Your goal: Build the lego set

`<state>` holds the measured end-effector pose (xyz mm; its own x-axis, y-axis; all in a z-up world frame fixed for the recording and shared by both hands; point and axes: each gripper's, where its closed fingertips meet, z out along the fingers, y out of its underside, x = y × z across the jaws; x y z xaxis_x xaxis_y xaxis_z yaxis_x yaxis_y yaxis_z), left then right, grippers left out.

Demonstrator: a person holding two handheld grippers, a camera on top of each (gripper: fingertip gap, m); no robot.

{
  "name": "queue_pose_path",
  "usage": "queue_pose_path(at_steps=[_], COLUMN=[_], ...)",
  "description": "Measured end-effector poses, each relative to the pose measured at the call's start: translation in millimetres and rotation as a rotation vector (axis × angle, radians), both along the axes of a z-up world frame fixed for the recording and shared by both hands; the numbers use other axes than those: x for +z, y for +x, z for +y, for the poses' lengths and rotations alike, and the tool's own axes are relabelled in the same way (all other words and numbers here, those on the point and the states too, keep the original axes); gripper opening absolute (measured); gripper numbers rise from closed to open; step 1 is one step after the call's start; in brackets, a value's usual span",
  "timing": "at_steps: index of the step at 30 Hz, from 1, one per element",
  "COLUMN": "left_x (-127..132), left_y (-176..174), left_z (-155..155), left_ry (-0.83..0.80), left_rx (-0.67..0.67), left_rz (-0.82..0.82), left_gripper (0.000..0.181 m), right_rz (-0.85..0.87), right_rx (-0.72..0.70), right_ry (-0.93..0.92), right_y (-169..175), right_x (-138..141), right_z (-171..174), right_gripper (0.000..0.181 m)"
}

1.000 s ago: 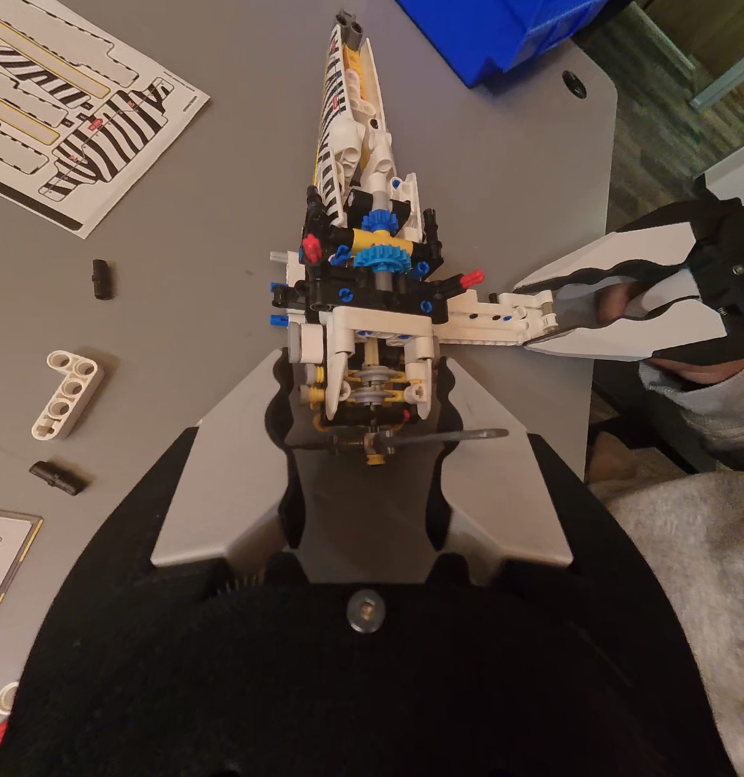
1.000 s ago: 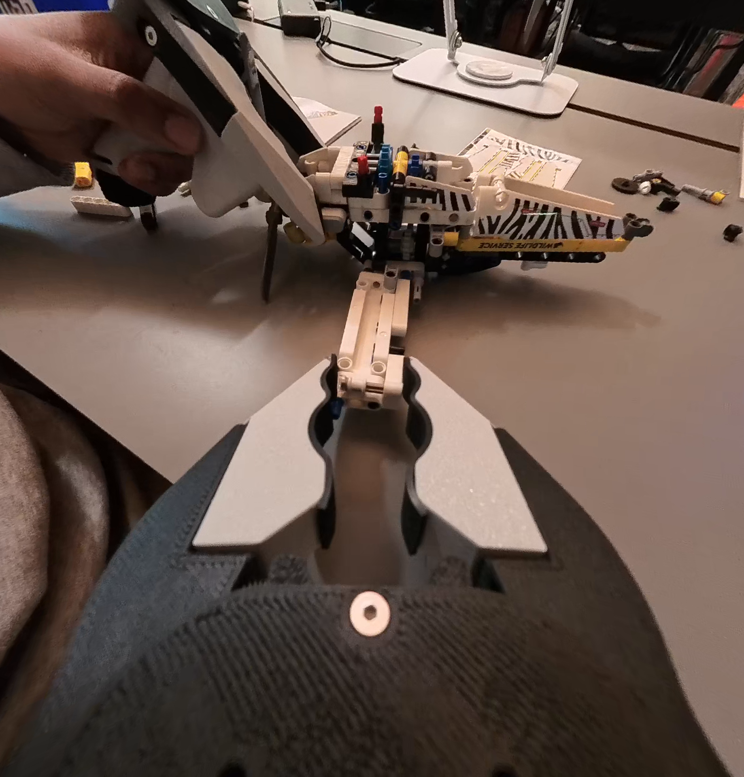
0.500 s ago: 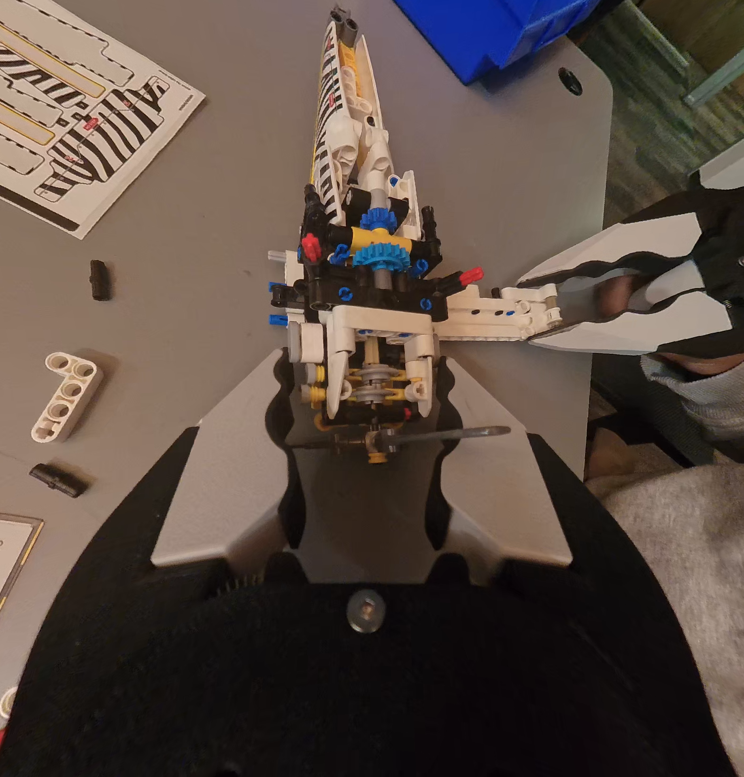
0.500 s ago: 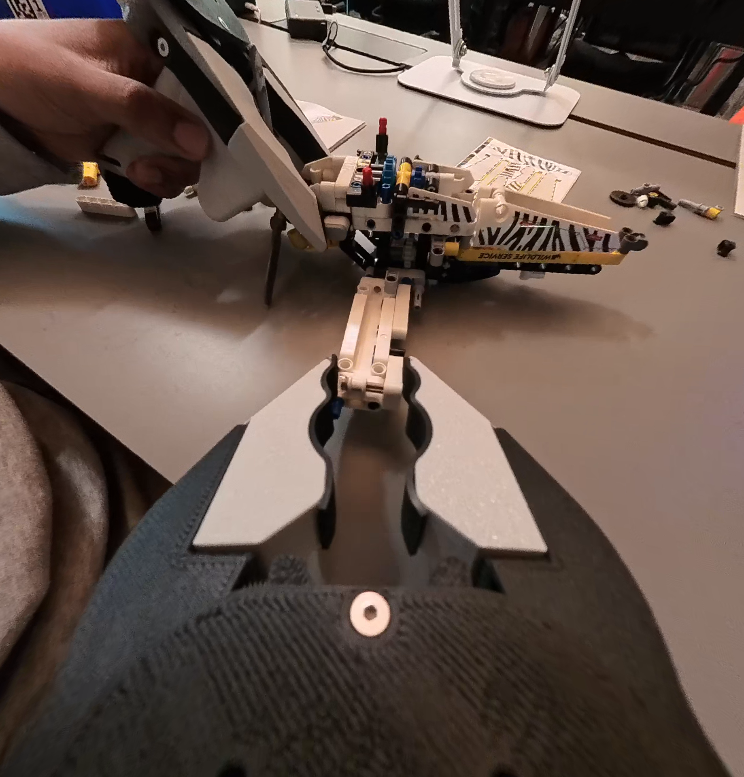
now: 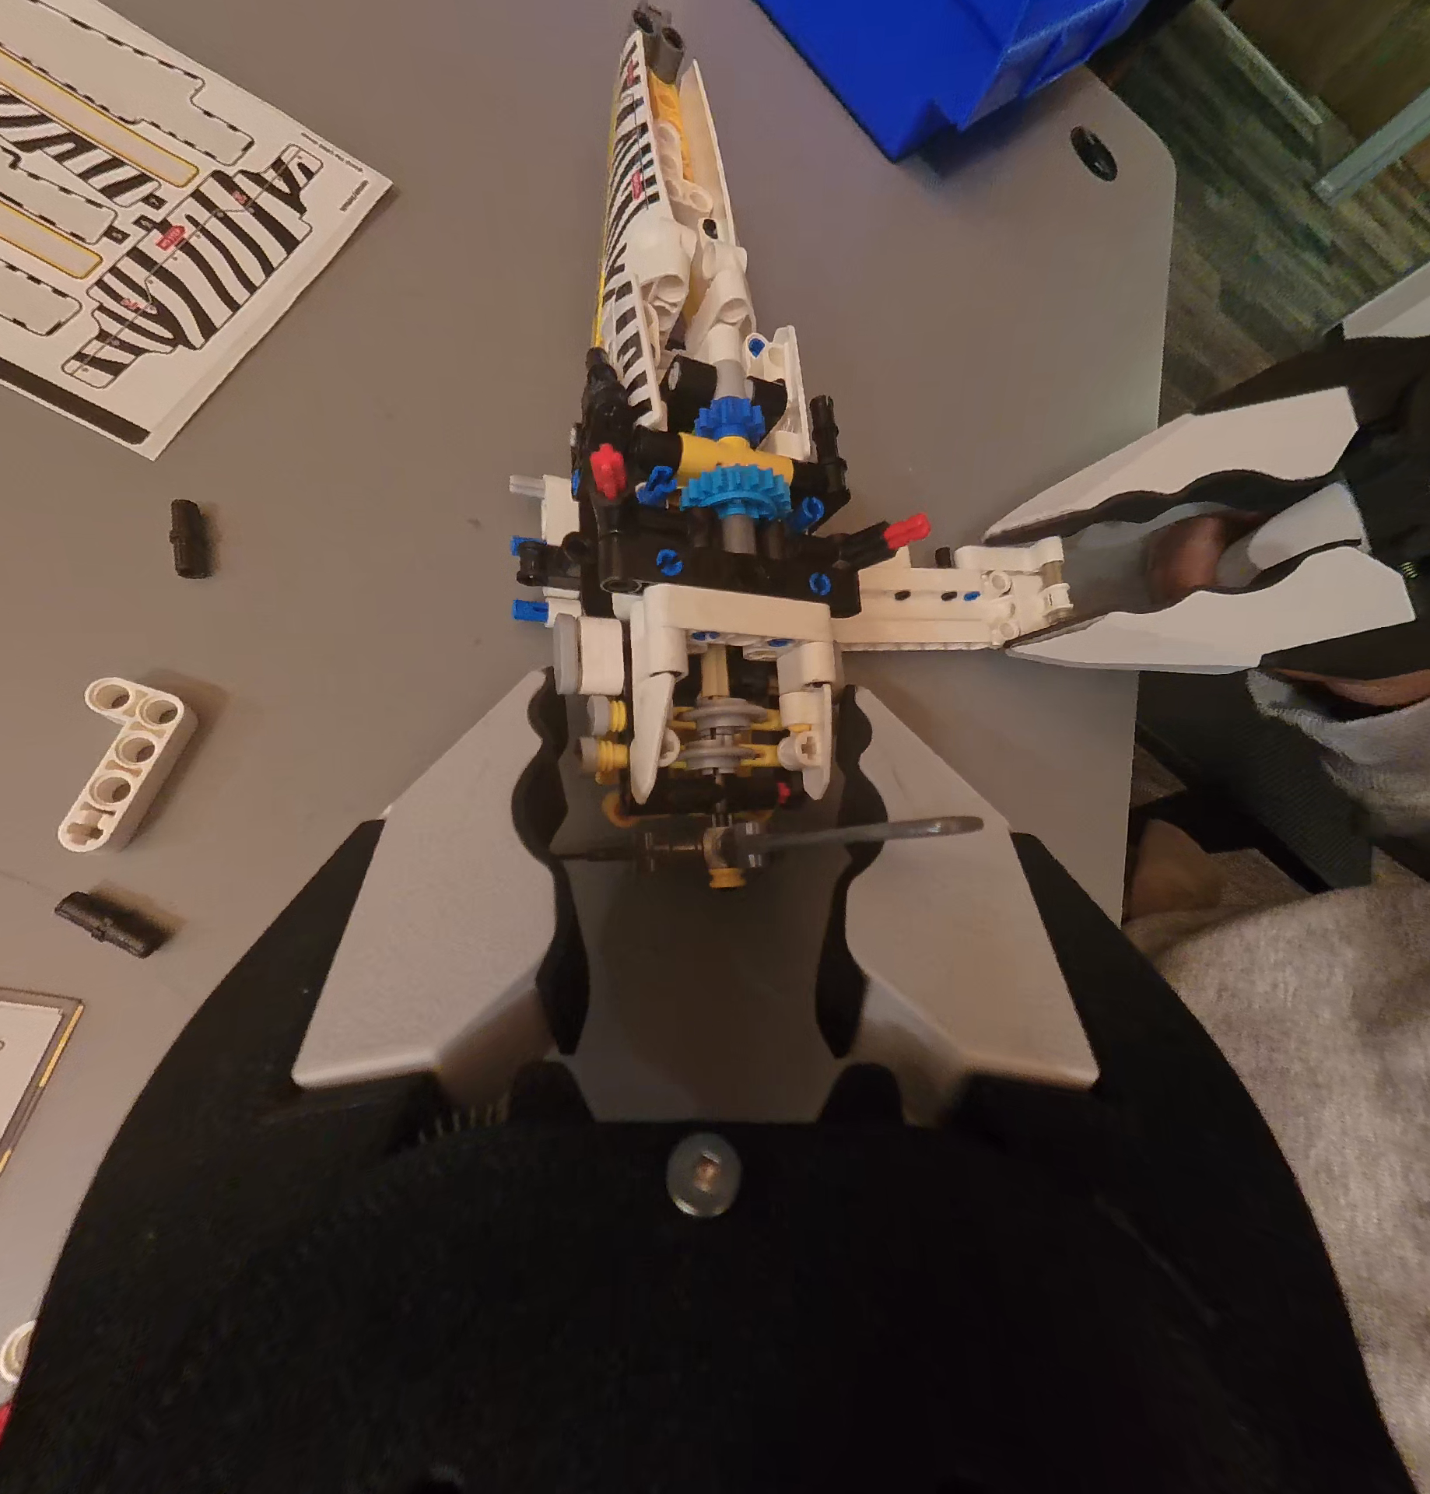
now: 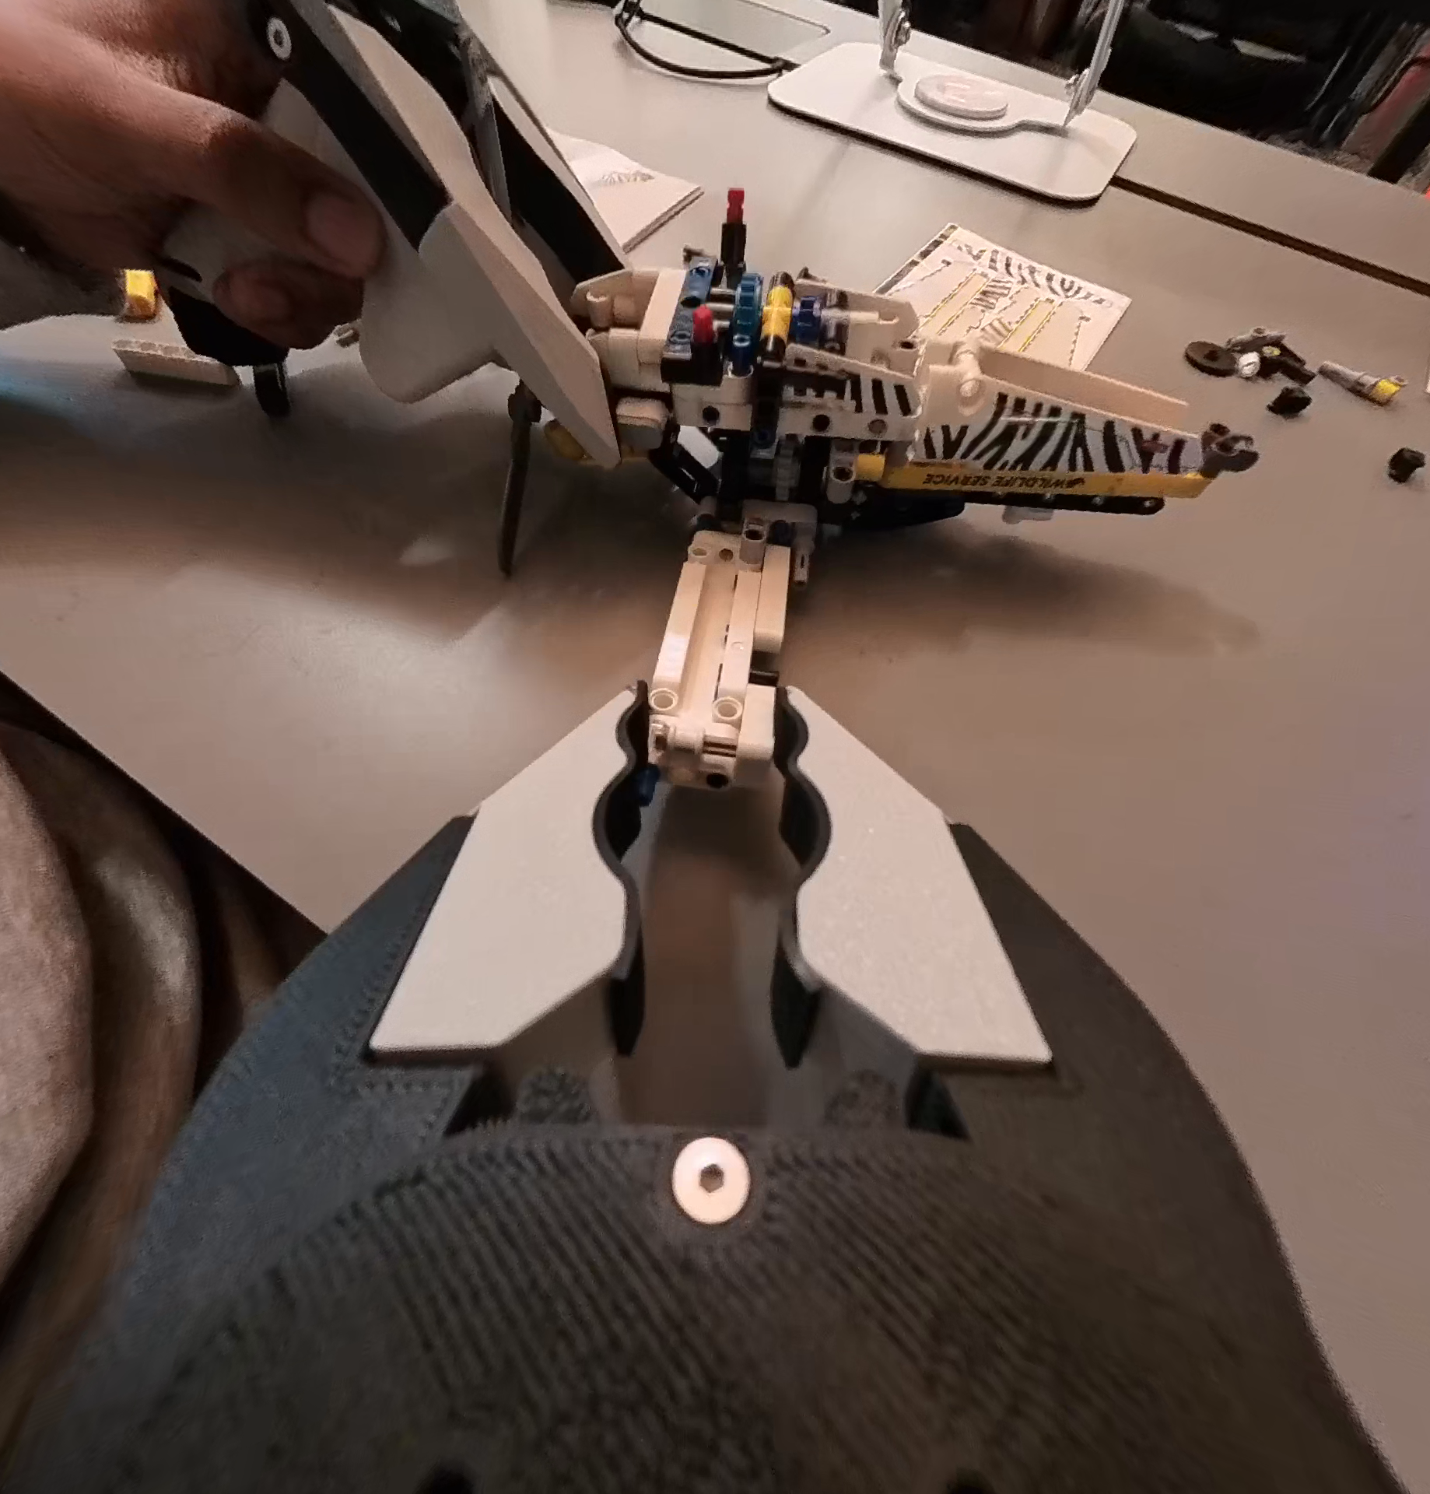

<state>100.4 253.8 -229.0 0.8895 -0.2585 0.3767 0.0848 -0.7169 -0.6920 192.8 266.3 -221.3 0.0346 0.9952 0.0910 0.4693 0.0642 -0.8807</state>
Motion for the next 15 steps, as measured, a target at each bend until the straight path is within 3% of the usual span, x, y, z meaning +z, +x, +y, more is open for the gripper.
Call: queue_pose_path(at_steps=[7, 8, 9, 13, 15], left_x=[1.1, 1.7, 1.7, 1.7, 2.3], left_y=[2.4, 2.2, 2.3, 2.5, 3.7], left_z=[-1.3, -0.7, -0.8, -2.7, -2.8], left_ry=[-0.003, -0.002, -0.004, -0.013, -0.009], left_rx=[-0.011, -0.002, -0.001, -0.007, -0.010], left_rz=[-0.010, -0.022, -0.031, -0.054, -0.056], left_gripper=[0.059, 0.059, 0.059, 0.059, 0.061], right_rz=[-0.074, -0.104, -0.121, -0.122, -0.099], right_rx=[0.035, 0.035, 0.022, 0.030, 0.040], right_ry=[-0.016, -0.019, -0.013, -0.004, 0.019], right_y=[1.8, 2.8, 2.9, 0.9, 1.3], right_x=[-9.1, -12.1, -13.6, -10.2, -2.8], right_z=[-1.1, -0.5, 1.8, -0.4, -0.6], right_gripper=[0.029, 0.010, 0.003, 0.030, 0.032])
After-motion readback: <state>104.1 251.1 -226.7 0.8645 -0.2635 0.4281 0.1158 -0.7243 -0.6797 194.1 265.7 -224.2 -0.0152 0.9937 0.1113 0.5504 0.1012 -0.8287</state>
